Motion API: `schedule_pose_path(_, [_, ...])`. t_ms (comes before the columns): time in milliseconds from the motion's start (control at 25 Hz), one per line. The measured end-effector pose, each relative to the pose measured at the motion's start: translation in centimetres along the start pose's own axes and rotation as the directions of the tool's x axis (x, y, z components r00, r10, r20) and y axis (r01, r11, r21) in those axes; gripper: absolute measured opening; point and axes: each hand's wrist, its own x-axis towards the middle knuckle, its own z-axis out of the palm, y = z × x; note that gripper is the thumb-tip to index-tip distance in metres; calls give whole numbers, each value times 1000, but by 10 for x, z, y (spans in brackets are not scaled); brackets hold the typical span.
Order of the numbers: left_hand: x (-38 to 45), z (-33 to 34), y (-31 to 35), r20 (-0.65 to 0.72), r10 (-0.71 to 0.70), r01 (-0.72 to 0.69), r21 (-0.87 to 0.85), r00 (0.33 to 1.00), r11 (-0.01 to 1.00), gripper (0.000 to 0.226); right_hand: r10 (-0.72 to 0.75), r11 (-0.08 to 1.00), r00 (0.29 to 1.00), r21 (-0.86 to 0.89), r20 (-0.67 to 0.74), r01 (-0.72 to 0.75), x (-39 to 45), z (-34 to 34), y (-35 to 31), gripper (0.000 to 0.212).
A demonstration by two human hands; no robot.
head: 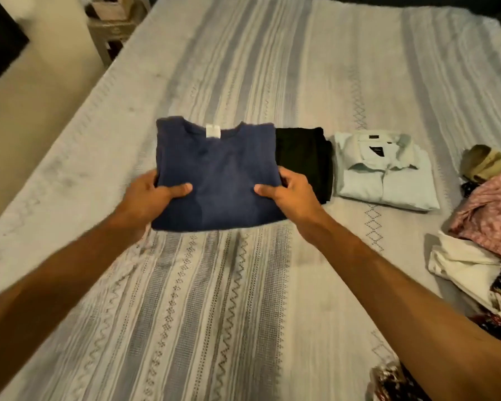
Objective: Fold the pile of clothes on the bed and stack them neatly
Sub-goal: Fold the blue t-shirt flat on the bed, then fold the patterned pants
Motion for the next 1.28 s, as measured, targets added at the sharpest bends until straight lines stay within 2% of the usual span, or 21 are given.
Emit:
schedule_pose_path(80, [47,-22,25,-11,52,-51,113,999,992,52,-12,1000,998,10,-60,12,32,18,-9,44])
schedule_pose_path(160, [72,-31,19,41,-82,63,351,996,934,67,99,993,985,-52,-139,-107,43,25,15,44])
schedule_pose_path(200, [76,-33,-4,81,-173,106,518,982,849,79,182,968,969,-141,-166,-206,40,25,39,45])
schedule_pose_path(240, [70,-32,-33,131,-235,90,665,963,741,91,260,896,954,-332,-147,-296,30,22,68,51])
schedule_pose_path(280, [58,-28,-69,197,-279,37,753,940,657,99,333,756,940,-575,-72,-312,12,20,101,61])
schedule_pose_path(320, [42,-24,-108,267,-295,-29,785,917,619,101,390,590,920,-773,22,-232,-11,19,134,74])
schedule_pose_path(360, [25,-19,-146,328,-285,-95,788,901,608,99,390,447,916,-889,95,-98,-35,19,164,83])
schedule_pose_path(400, [8,-9,-180,381,-265,-157,783,886,602,96,336,357,931,-934,141,13,-59,18,189,85])
schedule_pose_path(480, [-29,18,-225,411,-168,-255,786,896,564,93,250,322,953,-943,171,85,-96,15,213,78])
schedule_pose_path(600, [-67,56,-246,364,-35,-293,799,931,526,102,242,318,946,-939,215,132,-127,9,219,75])
schedule_pose_path(760, [-108,113,-253,485,-34,-433,809,874,396,113,302,273,901,-934,310,229,-157,-27,215,76])
schedule_pose_path(880, [-140,163,-253,534,-8,-486,776,846,402,106,332,235,895,-945,298,228,-176,-71,218,70])
schedule_pose_path(960, [-154,193,-249,548,-20,-495,770,836,403,107,354,239,899,-954,257,179,-189,-104,221,63])
schedule_pose_path(1000, [-163,211,-245,559,-36,-502,769,828,396,109,367,205,902,-966,226,158,-199,-126,224,61])
schedule_pose_path(1120, [-186,258,-232,580,-56,-523,769,813,369,109,297,-18,947,-991,121,132,-224,-198,225,55])
schedule_pose_path(1200, [-198,284,-227,600,-52,-543,755,798,368,107,219,-169,976,-984,17,55,-236,-249,215,56])
schedule_pose_path(1280, [-206,302,-225,600,-45,-548,756,799,359,104,107,-196,986,-975,-130,-107,-240,-291,203,58])
